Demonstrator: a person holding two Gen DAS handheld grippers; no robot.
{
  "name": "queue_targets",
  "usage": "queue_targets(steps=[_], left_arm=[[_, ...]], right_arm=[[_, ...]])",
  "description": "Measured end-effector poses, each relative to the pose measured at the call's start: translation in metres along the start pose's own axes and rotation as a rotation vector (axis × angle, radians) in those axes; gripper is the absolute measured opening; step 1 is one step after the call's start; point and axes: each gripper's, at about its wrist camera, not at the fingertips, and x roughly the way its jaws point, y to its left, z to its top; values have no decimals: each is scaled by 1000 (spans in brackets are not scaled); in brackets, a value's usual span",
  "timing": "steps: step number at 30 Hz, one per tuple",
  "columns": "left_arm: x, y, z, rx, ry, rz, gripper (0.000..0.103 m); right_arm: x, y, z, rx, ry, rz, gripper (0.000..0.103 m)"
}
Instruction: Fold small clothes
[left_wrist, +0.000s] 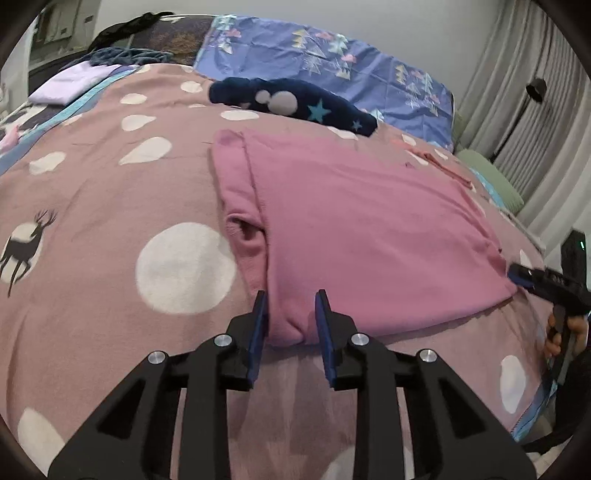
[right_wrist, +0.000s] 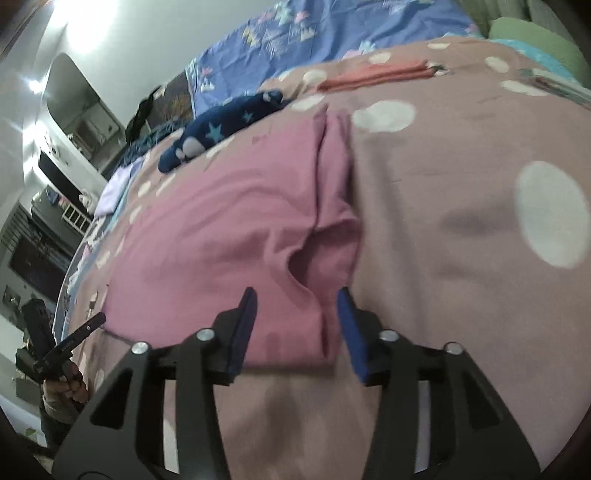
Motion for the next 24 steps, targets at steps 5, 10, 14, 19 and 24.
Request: queue_targets(steps=[5,10,14,19,24], left_arm=[[-22,-3,11,59,-44,-17,2],[-20,5,1,98,22,10,2],[-20,12,-14,56,45,14,3],[-30,16,-17,35,33,21,11],[-13,9,-23,98,62,90,15]], right_arm=[[-10,-13,11,158,-17,106,4],[-1,-41,-2,227,94,114,1],[-16,-46,-18,240,59,130,12],[-35,-32,-27,158,29,96,31],[-14,-21,-28,96,55,-10,21]])
